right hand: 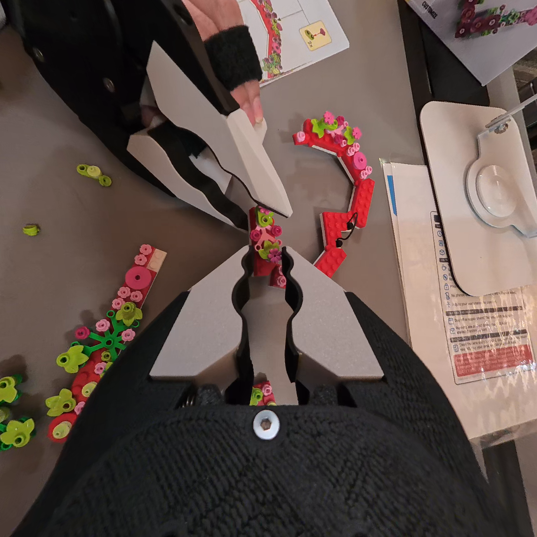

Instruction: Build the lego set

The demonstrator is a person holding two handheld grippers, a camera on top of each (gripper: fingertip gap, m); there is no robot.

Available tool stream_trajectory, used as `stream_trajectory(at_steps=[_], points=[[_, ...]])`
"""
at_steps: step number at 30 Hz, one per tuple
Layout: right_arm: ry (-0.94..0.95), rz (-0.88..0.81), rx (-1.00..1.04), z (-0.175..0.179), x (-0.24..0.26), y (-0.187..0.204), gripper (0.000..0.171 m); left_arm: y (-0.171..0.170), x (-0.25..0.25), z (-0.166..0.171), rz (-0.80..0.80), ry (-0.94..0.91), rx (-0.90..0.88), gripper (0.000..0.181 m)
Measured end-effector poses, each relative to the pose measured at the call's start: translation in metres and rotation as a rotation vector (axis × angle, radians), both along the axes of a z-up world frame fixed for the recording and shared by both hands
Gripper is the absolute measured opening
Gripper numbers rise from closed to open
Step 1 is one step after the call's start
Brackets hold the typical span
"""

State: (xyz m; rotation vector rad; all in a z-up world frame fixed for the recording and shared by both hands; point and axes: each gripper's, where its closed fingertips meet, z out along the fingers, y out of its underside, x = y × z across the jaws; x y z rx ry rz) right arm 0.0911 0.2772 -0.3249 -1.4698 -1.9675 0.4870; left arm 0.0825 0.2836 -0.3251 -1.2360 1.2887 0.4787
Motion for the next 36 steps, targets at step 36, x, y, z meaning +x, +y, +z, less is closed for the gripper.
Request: stream_trajectory(at_steps=[36], points=[[0.004,0.108,-0.082,-0.002,0.010,-0.002,0.020,-0.003,0.003,-0.007,-0.019,0.049,-0.022,0.023]])
